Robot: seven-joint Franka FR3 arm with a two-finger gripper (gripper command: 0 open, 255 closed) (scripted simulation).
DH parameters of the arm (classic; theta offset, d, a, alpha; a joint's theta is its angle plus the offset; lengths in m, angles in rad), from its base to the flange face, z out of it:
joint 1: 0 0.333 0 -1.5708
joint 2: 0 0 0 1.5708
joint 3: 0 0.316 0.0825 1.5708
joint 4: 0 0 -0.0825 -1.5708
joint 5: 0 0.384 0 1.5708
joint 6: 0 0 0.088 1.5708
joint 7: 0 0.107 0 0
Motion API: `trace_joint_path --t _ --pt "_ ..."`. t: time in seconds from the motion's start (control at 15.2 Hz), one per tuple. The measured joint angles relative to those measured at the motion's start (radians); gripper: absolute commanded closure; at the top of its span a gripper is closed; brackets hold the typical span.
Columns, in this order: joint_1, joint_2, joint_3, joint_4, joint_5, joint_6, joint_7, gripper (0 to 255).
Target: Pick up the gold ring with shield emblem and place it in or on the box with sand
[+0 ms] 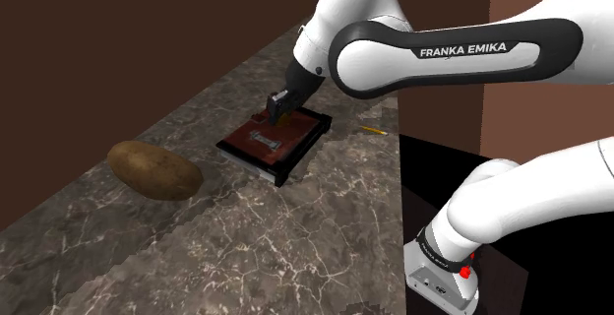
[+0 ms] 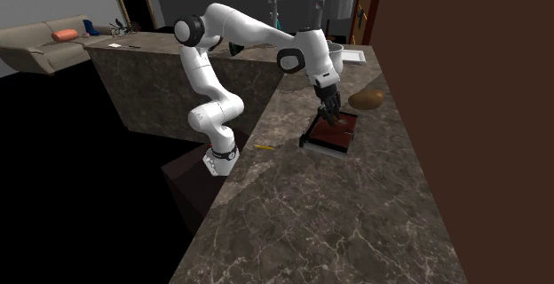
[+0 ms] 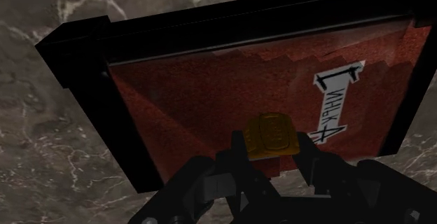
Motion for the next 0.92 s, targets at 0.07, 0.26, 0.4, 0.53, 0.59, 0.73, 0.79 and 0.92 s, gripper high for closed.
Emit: trace_joint_path --t 0.07,0.26,0.4,0.53,0.59,0.73,0.79,0.92 --pt "0.0 0.0 0.0 0.0 0.0 0.0 0.0 255" --pt "0.0 0.0 0.0 0.0 0.0 0.0 0.0 0" --pt "0.0 0.0 0.0 0.0 0.0 0.0 0.0 0" --pt "0.0 0.0 0.0 0.0 0.0 0.0 0.0 0" --pt "0.002 -0.009 -0.004 0.007 0.0 -0.015 0.001 0" --pt "0.005 -0.04 -0.024 0.037 -0.002 -0.076 -0.002 0" --pt "0.009 -0.055 -0.031 0.045 -0.001 -0.099 -0.002 0" --pt "0.012 -0.072 -0.042 0.053 -0.001 -0.126 -0.005 0"
